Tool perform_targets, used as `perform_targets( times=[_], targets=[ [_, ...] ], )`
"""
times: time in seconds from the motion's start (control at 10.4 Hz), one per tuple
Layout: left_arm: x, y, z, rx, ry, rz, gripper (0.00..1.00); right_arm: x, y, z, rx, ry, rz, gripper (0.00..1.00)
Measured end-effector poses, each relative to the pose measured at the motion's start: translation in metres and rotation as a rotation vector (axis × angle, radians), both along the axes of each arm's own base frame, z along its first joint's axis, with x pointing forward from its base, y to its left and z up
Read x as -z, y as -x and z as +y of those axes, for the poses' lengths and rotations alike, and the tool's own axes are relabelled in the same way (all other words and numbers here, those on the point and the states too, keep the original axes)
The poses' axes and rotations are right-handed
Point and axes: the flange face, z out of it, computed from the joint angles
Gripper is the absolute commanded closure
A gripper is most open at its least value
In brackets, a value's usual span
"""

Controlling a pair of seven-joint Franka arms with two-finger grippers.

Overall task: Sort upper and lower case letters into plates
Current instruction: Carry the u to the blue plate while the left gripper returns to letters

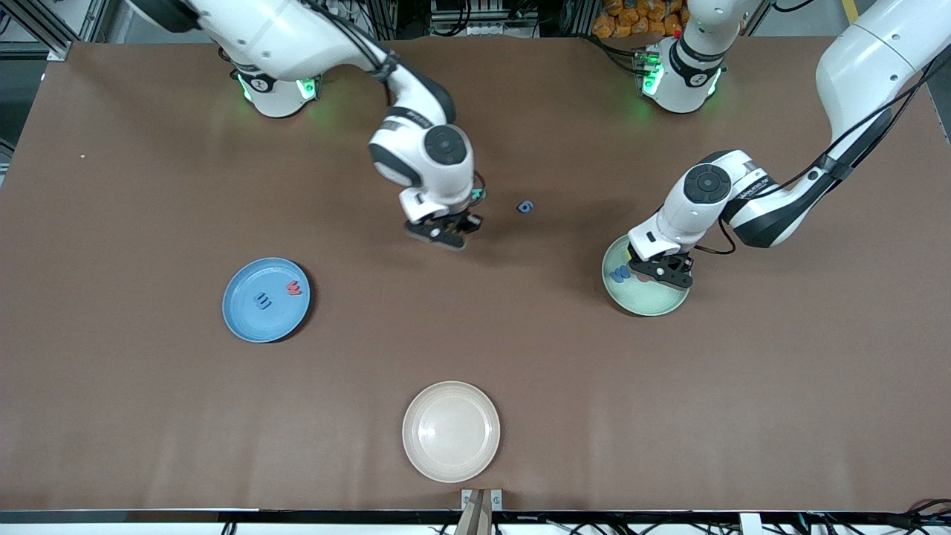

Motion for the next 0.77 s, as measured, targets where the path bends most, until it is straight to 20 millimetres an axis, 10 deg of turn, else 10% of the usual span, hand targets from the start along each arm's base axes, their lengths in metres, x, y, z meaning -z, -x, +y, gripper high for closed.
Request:
perform_targets(
  times=[0.29,0.77],
  targets=[
    [-0.005,0.011,-0.012,-0.031,-0.034,0.046,0.04,-0.041,-0.062,-0.096,-0.045,0.038,0.075,1.0],
    [-0.044,0.074,-0.12,-0.337,-0.032,0.123,0.0,-0.042,-0.133,-0.289,-0.1,0.088,0.178,1.0]
  ],
)
